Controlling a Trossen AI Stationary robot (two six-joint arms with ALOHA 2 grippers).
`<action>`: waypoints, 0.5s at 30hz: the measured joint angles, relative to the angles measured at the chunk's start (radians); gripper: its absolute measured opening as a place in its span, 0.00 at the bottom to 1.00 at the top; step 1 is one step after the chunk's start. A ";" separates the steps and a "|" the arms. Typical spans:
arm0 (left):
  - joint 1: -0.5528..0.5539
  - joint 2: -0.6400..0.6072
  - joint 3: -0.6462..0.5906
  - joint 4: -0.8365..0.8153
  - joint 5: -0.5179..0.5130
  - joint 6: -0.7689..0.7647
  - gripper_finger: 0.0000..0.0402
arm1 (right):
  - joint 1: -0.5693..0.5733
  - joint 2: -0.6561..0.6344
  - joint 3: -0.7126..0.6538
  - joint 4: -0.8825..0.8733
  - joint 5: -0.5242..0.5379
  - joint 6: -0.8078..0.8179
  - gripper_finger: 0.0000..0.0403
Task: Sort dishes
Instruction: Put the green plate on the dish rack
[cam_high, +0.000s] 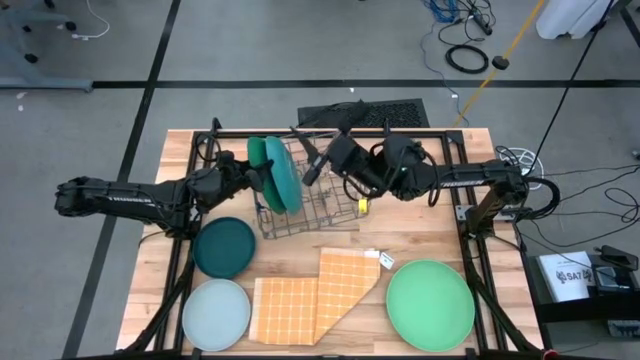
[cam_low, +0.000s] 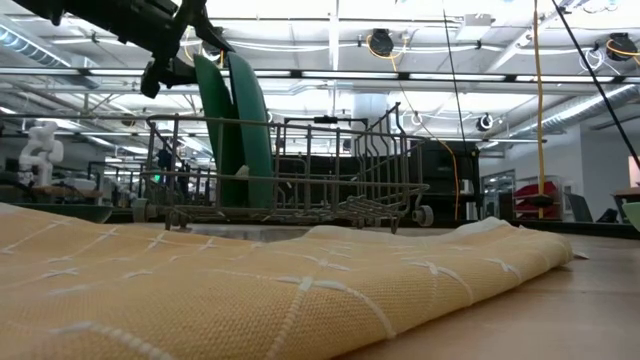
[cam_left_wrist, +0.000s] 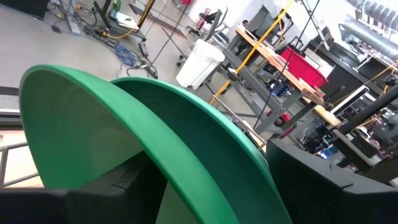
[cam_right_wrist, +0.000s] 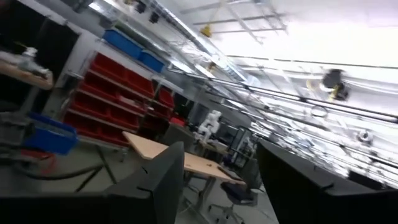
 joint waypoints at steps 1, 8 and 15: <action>0.000 0.000 0.000 0.000 0.000 0.000 0.68 | -0.002 0.000 0.000 -0.011 -0.017 0.014 0.48; 0.017 -0.003 -0.002 0.069 -0.042 0.035 0.68 | -0.014 0.000 0.000 -0.025 -0.085 0.078 0.48; 0.040 -0.004 -0.002 0.178 -0.029 0.027 0.68 | -0.014 0.000 0.000 -0.099 -0.082 0.082 0.48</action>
